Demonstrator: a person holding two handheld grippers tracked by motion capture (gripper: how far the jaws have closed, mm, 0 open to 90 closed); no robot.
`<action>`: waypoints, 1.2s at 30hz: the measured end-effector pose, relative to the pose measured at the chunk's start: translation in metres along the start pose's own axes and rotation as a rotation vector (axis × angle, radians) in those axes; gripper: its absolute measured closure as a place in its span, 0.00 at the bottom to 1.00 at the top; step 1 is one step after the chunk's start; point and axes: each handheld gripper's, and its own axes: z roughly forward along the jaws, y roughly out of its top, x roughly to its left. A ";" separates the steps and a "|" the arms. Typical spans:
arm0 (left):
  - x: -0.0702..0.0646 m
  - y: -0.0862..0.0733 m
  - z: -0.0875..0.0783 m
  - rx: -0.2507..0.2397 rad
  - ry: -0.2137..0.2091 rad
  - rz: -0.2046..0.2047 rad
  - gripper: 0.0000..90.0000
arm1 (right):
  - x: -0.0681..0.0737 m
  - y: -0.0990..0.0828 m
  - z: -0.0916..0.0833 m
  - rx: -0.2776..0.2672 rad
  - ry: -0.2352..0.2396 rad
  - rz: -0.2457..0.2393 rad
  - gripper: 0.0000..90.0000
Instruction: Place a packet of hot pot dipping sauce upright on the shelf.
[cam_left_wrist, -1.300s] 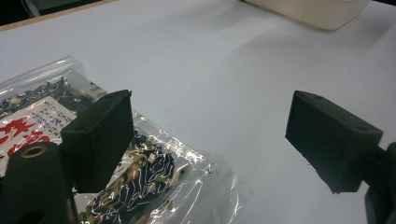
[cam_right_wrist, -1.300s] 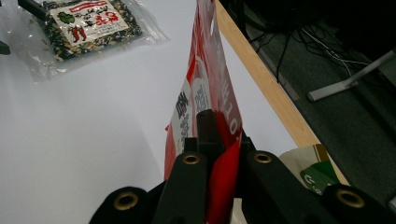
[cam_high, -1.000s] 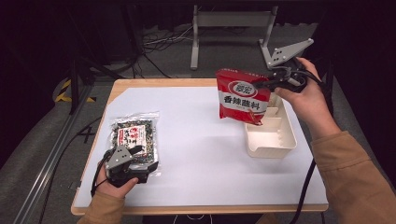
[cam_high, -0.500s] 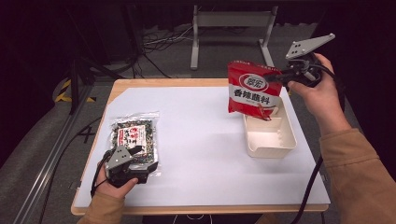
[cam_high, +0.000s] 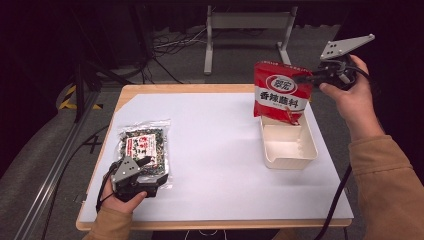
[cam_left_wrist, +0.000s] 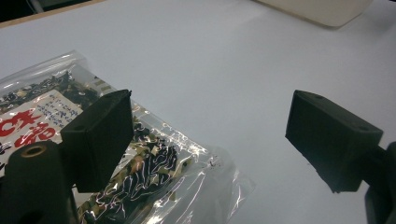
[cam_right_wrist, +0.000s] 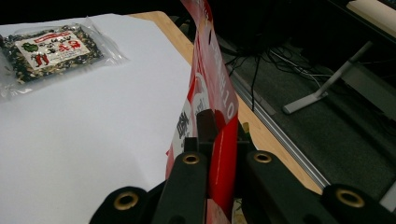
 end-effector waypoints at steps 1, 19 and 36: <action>0.000 0.000 -0.001 0.001 0.001 0.000 0.17 | -0.002 -0.001 -0.001 -0.001 -0.001 -0.001 0.98; 0.000 -0.005 -0.008 0.008 0.023 -0.007 0.17 | -0.018 -0.020 0.010 0.025 0.020 -0.024 0.98; 0.000 -0.009 -0.013 0.012 0.037 -0.019 0.17 | -0.024 -0.029 0.038 0.098 0.016 -0.048 0.98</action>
